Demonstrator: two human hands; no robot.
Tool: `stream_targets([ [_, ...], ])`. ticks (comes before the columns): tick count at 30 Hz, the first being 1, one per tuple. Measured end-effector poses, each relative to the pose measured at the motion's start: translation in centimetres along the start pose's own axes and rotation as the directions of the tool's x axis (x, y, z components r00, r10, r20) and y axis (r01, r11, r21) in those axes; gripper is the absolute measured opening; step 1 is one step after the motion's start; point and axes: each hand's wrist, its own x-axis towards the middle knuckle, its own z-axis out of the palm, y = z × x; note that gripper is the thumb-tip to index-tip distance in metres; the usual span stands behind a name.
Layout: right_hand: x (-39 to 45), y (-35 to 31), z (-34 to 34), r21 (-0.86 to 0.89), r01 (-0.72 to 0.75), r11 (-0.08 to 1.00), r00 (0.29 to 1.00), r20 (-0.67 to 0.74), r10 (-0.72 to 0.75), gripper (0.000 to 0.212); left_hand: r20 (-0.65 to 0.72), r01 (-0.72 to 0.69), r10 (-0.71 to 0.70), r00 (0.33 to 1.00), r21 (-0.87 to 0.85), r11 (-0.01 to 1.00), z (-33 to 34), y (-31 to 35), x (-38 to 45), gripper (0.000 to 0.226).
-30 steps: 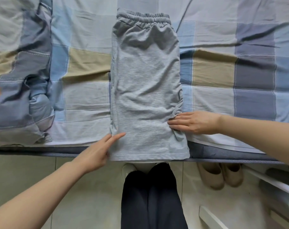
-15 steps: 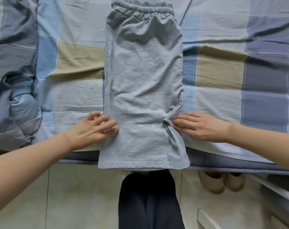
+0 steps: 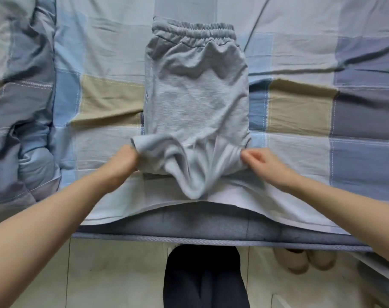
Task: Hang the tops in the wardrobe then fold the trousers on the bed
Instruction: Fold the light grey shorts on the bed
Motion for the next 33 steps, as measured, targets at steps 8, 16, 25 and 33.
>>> stream_targets([
  [8, 2.5, -1.5, -0.4, 0.488, -0.323, 0.81, 0.914, -0.059, 0.4, 0.017, -0.107, 0.108, -0.102, 0.989, 0.05, 0.993, -0.5, -0.8, 0.9, 0.018],
  [16, -0.3, -0.7, 0.9, 0.233, -0.217, 0.948, 0.886, -0.36, 0.292, 0.028, -0.292, -0.099, 0.115, 0.949, 0.068, 0.993, 1.1, -2.1, -0.6, 0.011],
  [25, 0.3, -1.2, 2.3, 0.231, -0.453, 0.861, 0.818, -0.277, 0.505, 0.05, -0.492, 0.148, -0.083, 0.867, 0.095, 0.984, 2.3, -1.9, 0.4, 0.024],
  [33, -5.5, -3.0, 2.1, 0.313, -0.595, 0.74, 0.759, -0.084, 0.645, 0.039, -0.298, 0.318, -0.28, 0.913, 0.087, 0.944, 1.6, -1.9, -5.7, 0.023],
])
